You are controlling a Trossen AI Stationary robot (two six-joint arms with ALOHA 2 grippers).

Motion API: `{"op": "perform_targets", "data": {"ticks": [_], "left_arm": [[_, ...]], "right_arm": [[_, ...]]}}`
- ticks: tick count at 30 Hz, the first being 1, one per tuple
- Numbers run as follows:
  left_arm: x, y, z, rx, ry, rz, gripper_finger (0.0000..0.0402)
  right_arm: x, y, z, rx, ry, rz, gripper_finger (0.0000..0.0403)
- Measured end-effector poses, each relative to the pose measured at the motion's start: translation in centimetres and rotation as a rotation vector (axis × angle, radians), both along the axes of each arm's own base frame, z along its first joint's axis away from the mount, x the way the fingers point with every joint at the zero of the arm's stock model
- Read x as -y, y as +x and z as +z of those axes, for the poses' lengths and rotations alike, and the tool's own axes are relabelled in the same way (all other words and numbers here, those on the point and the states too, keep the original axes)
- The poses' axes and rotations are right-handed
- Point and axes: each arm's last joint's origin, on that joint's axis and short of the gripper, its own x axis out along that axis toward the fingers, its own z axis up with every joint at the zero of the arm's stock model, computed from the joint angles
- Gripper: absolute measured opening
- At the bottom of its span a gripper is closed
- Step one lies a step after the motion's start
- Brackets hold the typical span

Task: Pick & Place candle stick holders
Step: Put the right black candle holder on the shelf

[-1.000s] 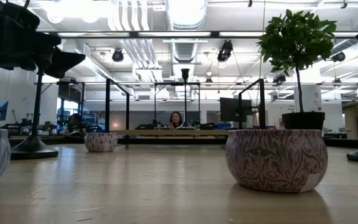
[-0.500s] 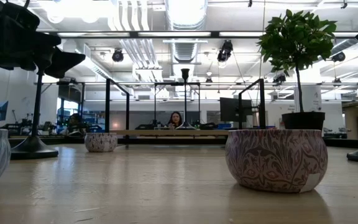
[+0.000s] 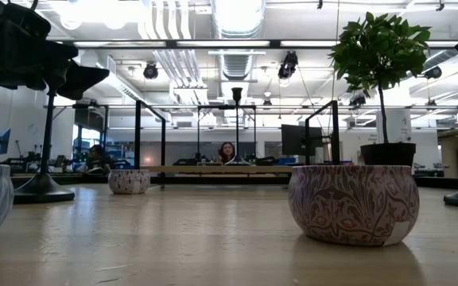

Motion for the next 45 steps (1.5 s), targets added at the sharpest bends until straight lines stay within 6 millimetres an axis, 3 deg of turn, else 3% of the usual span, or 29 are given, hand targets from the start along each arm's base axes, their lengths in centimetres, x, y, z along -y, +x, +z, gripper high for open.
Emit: {"op": "perform_targets", "data": {"ticks": [22, 28, 35, 45], "left_arm": [[0.0, 0.0, 0.0, 0.0, 0.0, 0.0, 0.0399], [0.0, 0.0, 0.0, 0.0, 0.0, 0.001, 0.0399], [0.0, 0.0, 0.0, 0.0, 0.0, 0.001, 0.0399], [0.0, 0.0, 0.0, 0.0, 0.0, 0.001, 0.0399]], "right_arm": [[-5.7, -1.0, -0.6, -0.039, 0.133, 0.085, 0.0043], [-7.8, -1.8, -2.2, -0.105, 0.177, 0.068, 0.0012], [-9.9, -3.3, -4.3, -0.128, 0.215, -0.021, 0.0008], [-12.7, -2.9, -9.0, -0.259, 0.012, -0.075, 0.0008]]}}
